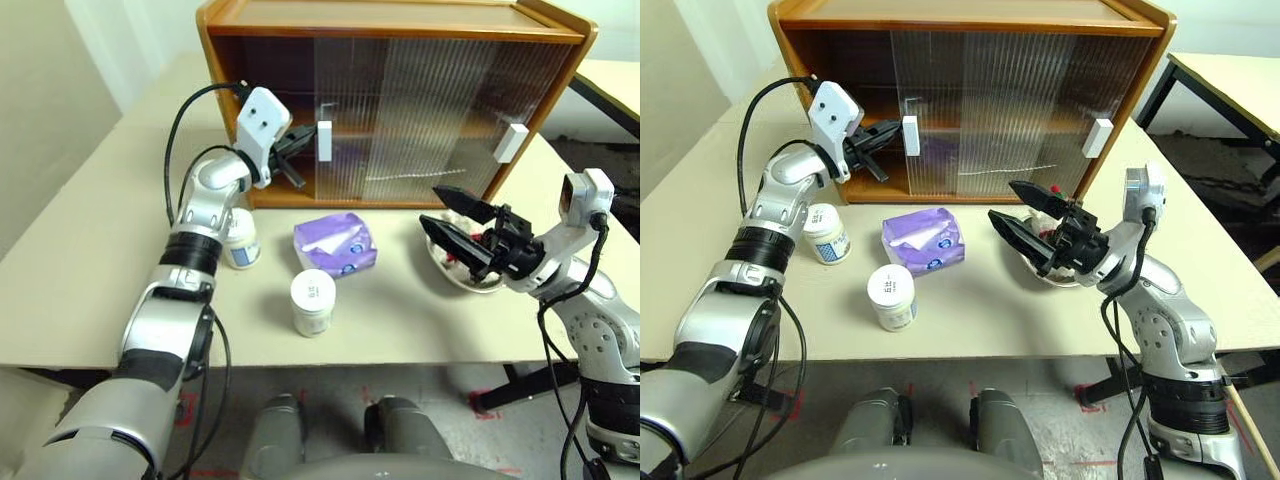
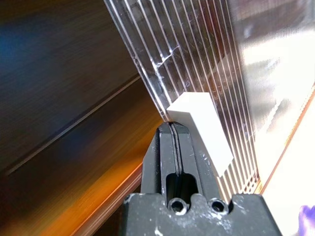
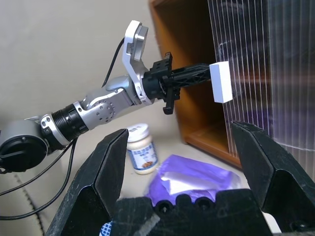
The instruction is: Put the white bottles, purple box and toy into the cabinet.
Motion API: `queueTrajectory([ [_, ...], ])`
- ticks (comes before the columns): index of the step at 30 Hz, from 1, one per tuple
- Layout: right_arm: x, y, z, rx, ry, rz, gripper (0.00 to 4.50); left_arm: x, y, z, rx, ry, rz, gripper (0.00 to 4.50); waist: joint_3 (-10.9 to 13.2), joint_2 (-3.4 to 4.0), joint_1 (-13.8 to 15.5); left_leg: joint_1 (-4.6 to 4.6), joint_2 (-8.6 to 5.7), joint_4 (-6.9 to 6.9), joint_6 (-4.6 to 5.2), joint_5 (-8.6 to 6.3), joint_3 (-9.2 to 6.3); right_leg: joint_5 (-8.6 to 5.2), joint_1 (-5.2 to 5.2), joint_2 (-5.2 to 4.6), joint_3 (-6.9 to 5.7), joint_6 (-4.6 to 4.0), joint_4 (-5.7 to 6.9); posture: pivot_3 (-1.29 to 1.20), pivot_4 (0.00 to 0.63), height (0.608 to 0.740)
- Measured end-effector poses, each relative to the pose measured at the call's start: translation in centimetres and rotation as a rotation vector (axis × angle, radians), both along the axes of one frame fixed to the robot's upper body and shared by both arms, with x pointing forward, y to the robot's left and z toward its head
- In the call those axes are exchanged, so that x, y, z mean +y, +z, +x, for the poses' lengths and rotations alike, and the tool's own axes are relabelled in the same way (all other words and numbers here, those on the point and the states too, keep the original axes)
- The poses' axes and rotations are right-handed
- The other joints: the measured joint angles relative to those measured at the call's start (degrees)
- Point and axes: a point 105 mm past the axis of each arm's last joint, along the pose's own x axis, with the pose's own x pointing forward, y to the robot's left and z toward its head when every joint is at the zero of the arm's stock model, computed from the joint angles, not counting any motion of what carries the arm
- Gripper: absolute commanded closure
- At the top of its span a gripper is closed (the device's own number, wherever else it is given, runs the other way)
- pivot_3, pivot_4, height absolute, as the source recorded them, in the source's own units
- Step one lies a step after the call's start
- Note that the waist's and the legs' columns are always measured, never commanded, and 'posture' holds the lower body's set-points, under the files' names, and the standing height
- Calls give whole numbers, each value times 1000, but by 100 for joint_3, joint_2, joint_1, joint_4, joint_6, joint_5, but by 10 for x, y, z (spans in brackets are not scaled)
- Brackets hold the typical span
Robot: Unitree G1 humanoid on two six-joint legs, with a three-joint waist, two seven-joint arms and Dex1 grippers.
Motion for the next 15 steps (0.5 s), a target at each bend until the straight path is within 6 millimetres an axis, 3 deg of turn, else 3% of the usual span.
queueTrajectory([
  [15,-17,0,-11,-7,-100,-23,0,-25,-2,4,8,-80,6,4477,-1,3,-443,3,-3,0,0,0,-2,0,3,1,4,9,1,-172,0,740],
])
